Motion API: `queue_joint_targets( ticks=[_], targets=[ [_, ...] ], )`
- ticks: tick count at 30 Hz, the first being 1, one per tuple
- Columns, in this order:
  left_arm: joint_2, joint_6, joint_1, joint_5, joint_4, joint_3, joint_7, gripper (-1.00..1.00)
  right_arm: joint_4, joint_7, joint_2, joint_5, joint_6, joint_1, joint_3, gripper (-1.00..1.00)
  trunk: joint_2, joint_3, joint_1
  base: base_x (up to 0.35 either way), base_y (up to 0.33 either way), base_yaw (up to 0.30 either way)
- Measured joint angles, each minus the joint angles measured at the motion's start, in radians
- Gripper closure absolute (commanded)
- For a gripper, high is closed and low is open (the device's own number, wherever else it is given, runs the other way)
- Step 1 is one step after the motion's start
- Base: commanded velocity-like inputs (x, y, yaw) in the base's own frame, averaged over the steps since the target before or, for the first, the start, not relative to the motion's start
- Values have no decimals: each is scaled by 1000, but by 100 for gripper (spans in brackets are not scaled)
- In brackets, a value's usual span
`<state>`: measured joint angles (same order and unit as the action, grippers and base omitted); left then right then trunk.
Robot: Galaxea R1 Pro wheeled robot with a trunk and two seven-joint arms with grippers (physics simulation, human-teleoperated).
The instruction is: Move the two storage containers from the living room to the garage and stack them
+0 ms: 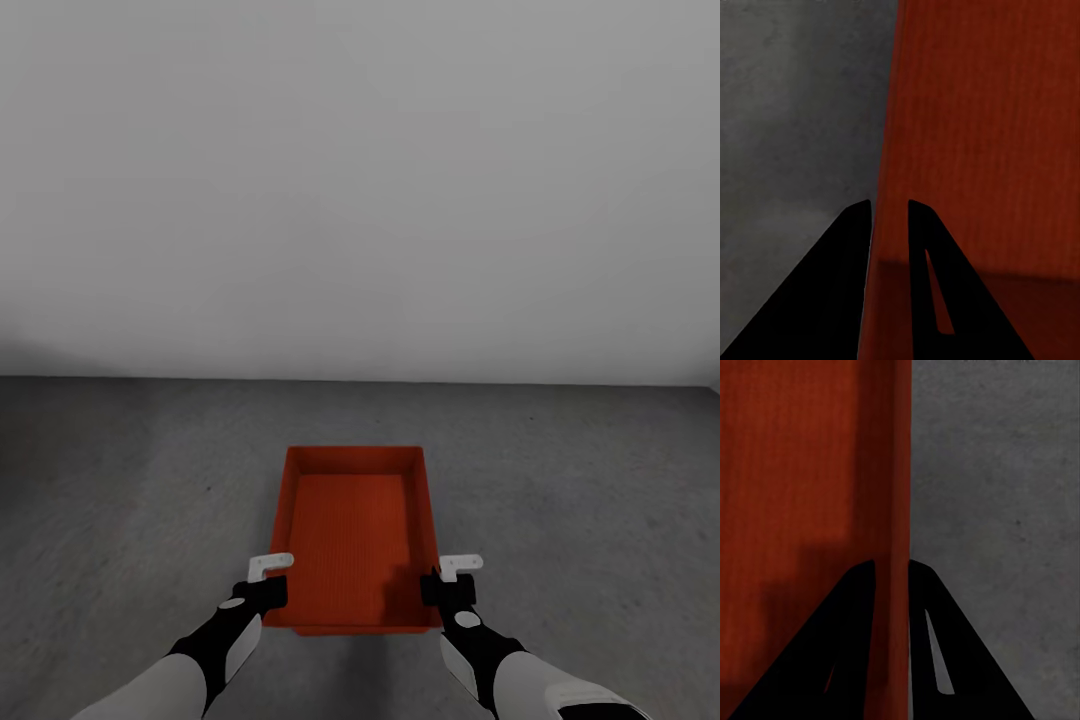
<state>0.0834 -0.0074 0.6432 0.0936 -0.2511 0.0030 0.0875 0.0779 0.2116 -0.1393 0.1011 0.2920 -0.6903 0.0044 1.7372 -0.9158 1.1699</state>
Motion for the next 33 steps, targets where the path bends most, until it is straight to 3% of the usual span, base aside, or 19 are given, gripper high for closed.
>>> queue_joint_targets(
  ticks=[32, 33],
  targets=[
    [0, -1, 0, -4, 1, 1, 0, 100, -1, 1, 0, -5, 2, 0, 3, 100, 0, 0, 0, 0, 0, 0],
    [0, -2, 0, -4, 1, 1, 0, -100, -1, 1, 0, -6, 2, 0, 4, -100, 0, 0, 0, 0, 0, 0]
  ],
)
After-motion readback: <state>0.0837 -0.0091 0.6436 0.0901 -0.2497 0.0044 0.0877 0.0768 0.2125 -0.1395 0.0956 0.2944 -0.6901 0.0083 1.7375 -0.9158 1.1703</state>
